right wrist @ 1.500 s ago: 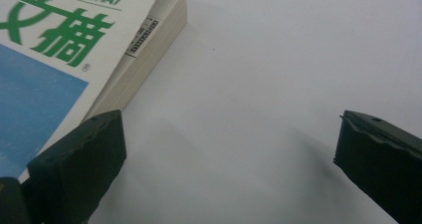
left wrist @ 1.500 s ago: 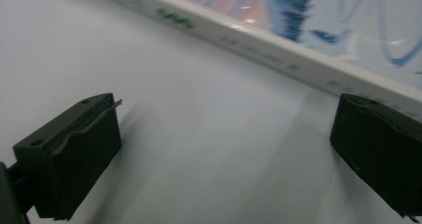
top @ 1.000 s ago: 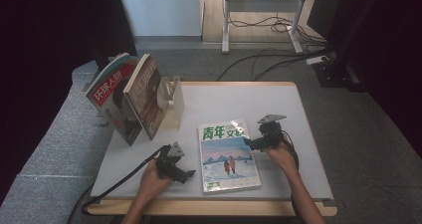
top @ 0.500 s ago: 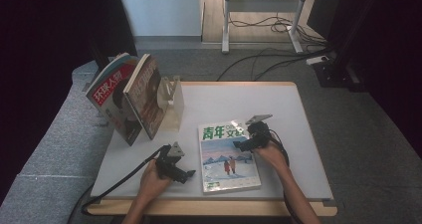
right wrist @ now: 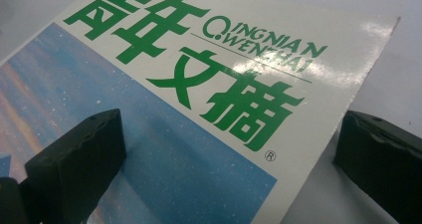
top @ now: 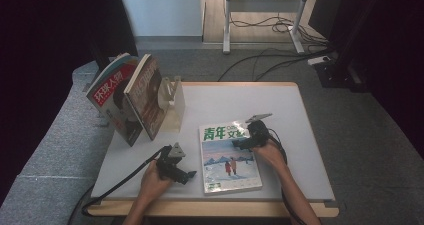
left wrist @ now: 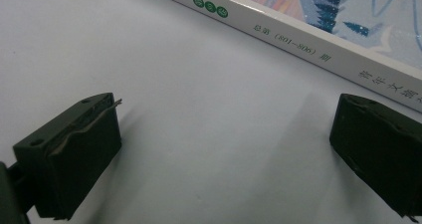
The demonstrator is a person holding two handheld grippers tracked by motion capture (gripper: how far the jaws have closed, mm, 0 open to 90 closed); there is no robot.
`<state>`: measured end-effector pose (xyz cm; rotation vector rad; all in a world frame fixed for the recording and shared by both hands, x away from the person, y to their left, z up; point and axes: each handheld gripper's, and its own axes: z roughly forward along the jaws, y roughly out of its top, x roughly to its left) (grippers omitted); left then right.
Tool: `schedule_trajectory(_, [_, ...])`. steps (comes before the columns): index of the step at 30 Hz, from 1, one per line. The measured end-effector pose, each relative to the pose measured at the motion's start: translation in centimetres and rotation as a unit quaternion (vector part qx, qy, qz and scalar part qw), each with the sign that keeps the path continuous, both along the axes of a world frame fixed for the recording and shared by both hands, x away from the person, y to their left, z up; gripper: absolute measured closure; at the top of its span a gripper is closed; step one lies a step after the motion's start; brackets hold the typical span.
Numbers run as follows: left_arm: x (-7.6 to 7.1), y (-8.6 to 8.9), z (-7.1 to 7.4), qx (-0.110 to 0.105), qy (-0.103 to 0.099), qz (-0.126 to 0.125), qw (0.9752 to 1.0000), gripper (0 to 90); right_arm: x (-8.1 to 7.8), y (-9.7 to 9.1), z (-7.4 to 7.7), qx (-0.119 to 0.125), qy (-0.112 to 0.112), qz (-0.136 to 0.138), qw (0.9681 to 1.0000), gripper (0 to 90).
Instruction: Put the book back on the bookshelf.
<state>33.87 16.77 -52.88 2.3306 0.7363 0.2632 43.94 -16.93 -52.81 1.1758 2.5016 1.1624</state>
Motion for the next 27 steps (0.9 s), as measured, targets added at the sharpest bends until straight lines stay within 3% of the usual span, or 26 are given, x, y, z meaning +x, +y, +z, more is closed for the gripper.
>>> schedule_trajectory(4, [0.0,0.0,0.0,0.000,0.000,0.000,1.0000,0.0,0.0,0.1,0.2,-0.006,0.003,0.001,1.0000,0.0])
schedule_trajectory(10, [0.0,0.0,0.0,0.000,0.000,0.000,1.0000,0.0,-0.4,0.9,1.0,-0.036,-0.019,0.014,0.9991,0.6])
schedule_trajectory(12, [0.0,0.0,0.0,0.000,0.000,0.000,1.0000,0.0,-0.6,1.0,1.4,-0.029,-0.022,0.019,0.9992,2.5])
schedule_trajectory(14, [0.0,0.0,0.0,0.000,0.000,0.000,1.0000,0.0,-0.7,1.0,1.9,-0.005,-0.019,0.027,0.9994,3.4])
schedule_trajectory(21, [0.0,0.0,0.0,0.000,0.000,0.000,1.0000,0.0,-1.2,1.0,2.8,-0.007,-0.017,0.038,0.9991,9.6])
schedule_trajectory(25, [0.0,0.0,0.0,0.000,0.000,0.000,1.0000,0.0,-2.2,0.4,2.7,0.017,-0.014,0.036,0.9991,15.9])
schedule_trajectory(27, [0.0,0.0,0.0,0.000,0.000,0.000,1.0000,0.0,-2.4,0.4,2.8,0.015,-0.019,0.037,0.9990,17.6])
